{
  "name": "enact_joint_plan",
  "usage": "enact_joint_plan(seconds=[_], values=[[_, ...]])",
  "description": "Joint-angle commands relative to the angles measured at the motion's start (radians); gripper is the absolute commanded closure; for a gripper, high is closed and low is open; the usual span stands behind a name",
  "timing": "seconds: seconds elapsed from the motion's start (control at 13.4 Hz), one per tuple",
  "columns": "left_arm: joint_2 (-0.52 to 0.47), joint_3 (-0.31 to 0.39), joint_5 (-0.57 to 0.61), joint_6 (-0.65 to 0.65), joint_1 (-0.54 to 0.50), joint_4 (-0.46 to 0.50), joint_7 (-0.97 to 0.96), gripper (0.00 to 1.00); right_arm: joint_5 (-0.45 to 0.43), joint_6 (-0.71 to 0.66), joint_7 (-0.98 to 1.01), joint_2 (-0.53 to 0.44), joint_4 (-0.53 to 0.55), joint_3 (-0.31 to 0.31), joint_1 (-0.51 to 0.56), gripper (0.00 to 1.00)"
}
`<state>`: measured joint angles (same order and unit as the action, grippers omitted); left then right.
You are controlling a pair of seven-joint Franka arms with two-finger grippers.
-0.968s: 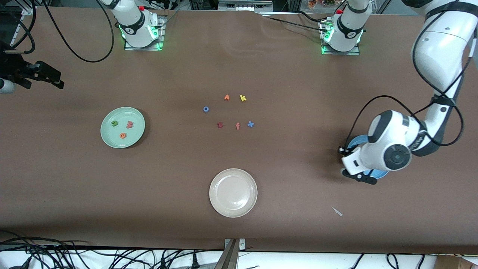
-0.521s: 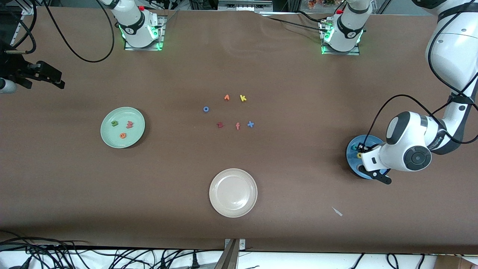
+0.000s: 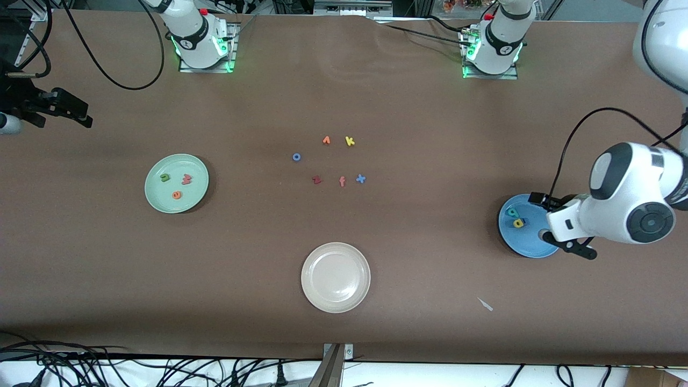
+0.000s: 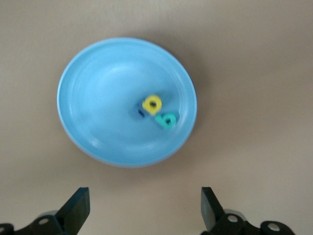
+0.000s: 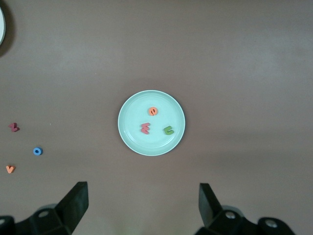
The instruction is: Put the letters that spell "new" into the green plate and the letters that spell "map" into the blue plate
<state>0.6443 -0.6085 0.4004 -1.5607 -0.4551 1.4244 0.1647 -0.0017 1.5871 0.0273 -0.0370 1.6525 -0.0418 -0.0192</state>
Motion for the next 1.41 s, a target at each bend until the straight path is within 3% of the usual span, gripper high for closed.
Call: enact_joint_plan(seconds=[0.0,0.22,0.45,0.6,0.67,0.89,1.34], values=[[-0.101,0.006,-0.072,0.091,-0.017,0.01,0.001,0.0,-0.009,-0.021,0.013,0.008,-0.025,0.002,0.005,0.0],[-0.246,0.036,-0.19,0.145,-0.06,0.024,-0.022,0.0,-0.009,-0.021,0.013,0.008,-0.025,0.002,0.005,0.0],[-0.408,0.288,-0.412,0.146,0.05,0.051,-0.028,0.0,-0.009,-0.021,0.014,0.008,-0.025,0.0,0.005,0.0],[-0.474,0.428,-0.416,0.149,0.195,0.05,-0.027,0.0,-0.009,-0.027,0.013,0.006,-0.023,0.0,0.005,0.0],[-0.5,0.465,-0.414,0.148,0.257,0.042,-0.028,0.0,-0.008,-0.03,0.013,0.006,-0.023,0.0,0.005,0.0],[-0.59,0.493,-0.413,0.149,0.346,0.042,-0.031,0.0,-0.009,-0.03,0.013,0.006,-0.025,0.0,0.005,0.0],[-0.594,0.49,-0.425,0.105,0.329,0.068,-0.073,0.0,-0.008,-0.032,0.013,0.006,-0.023,0.0,0.005,0.0]])
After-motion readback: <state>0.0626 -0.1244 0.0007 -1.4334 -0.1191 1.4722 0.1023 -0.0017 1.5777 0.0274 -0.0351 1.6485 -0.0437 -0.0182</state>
